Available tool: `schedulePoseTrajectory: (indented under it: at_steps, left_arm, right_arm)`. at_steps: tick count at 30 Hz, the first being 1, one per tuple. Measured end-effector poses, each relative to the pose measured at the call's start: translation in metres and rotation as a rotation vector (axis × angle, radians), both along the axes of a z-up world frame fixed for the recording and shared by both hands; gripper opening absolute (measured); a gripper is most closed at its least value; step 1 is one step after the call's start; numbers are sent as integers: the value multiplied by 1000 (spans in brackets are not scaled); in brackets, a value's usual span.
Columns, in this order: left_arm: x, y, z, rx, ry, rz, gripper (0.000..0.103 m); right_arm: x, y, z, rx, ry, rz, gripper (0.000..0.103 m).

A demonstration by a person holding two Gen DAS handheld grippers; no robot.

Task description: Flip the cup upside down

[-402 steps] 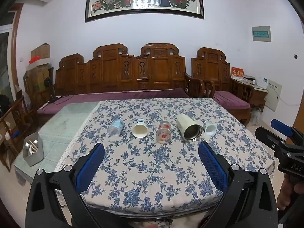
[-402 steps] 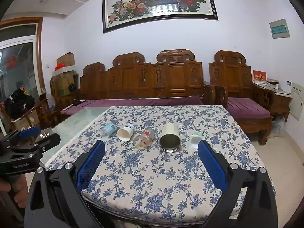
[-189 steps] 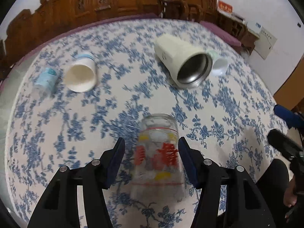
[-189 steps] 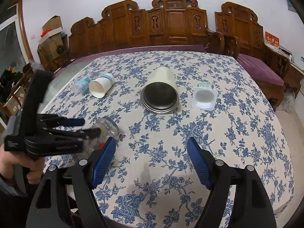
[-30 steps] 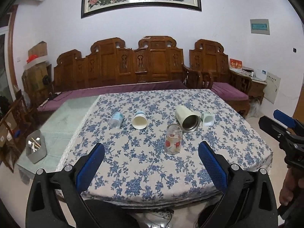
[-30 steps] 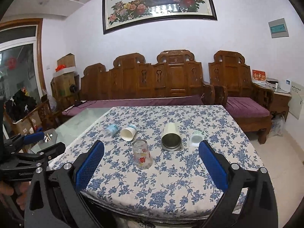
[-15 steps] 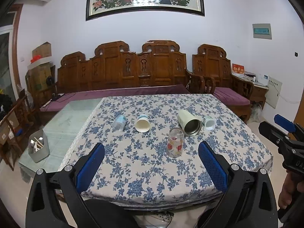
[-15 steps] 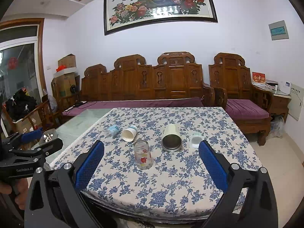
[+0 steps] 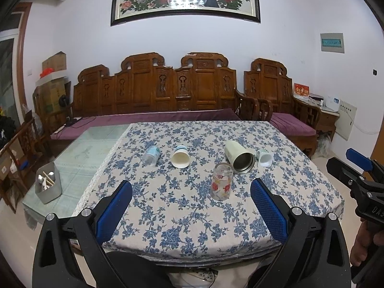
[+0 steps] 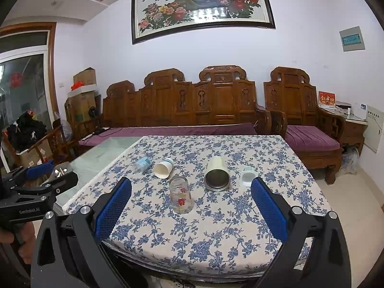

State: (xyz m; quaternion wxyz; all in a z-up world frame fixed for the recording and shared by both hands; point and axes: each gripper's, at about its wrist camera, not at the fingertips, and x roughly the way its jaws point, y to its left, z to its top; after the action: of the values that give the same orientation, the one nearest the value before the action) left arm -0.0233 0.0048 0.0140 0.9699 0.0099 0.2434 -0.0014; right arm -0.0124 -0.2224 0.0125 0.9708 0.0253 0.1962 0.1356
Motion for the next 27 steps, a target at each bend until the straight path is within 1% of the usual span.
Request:
schedulePoseTrajectory:
  at_steps: [27]
  left_arm:
    - [-3,-5,5,-13,-16,1,95]
  right_arm:
    - [2,-2,-3,-1,-1,-1,100]
